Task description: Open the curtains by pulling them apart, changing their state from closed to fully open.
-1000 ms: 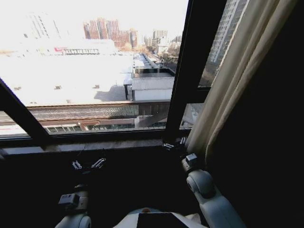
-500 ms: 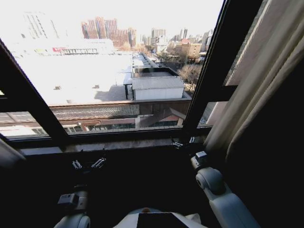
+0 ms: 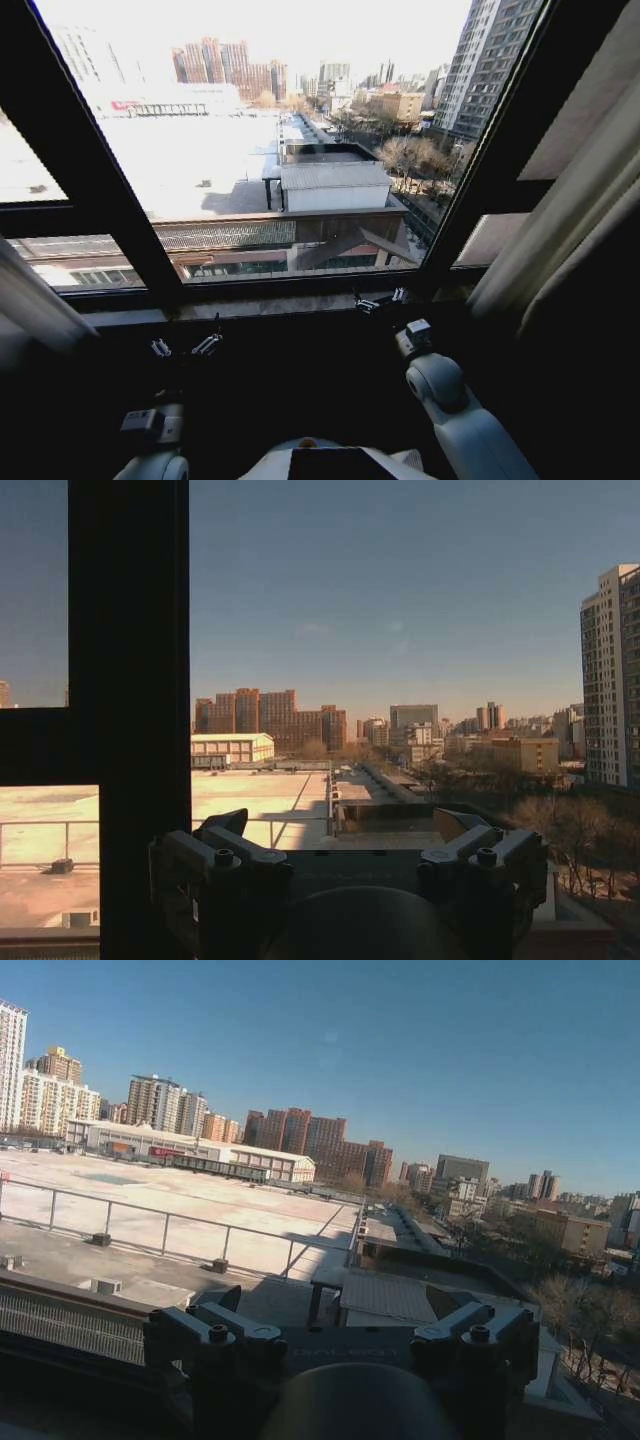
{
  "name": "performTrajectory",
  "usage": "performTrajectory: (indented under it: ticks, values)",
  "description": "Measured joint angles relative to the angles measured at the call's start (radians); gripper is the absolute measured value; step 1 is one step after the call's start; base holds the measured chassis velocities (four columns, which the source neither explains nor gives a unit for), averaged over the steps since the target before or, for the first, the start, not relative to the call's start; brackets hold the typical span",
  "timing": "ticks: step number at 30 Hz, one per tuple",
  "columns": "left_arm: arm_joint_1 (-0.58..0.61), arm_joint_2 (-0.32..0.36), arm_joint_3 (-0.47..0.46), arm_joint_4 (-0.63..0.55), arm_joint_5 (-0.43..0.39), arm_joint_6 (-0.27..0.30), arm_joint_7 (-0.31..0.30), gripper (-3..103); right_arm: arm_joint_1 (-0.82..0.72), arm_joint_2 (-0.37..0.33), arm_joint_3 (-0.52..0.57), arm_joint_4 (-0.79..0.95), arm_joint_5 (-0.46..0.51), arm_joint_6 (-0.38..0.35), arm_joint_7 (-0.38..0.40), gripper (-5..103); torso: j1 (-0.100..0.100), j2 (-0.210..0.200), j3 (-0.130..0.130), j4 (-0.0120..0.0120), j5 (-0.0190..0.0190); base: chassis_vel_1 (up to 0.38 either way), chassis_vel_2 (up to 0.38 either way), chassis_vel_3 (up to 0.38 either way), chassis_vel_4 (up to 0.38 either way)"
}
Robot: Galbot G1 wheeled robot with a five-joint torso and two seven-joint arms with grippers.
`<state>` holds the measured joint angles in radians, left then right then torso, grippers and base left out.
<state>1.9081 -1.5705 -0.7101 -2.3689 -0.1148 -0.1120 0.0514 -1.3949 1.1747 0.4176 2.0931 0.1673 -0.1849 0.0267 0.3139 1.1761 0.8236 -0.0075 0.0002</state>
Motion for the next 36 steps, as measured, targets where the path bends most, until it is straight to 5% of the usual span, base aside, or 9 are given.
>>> performTrajectory:
  ticks: [36]
  values:
    - [0.016,0.003,0.007,0.005,0.008,-0.012,0.003,100,0.031,-0.007,0.037,-0.046,0.021,0.004,-0.003,100,0.000,0.000,0.000,-0.0002,0.0000,0.360,0.358,-0.365,-0.355]
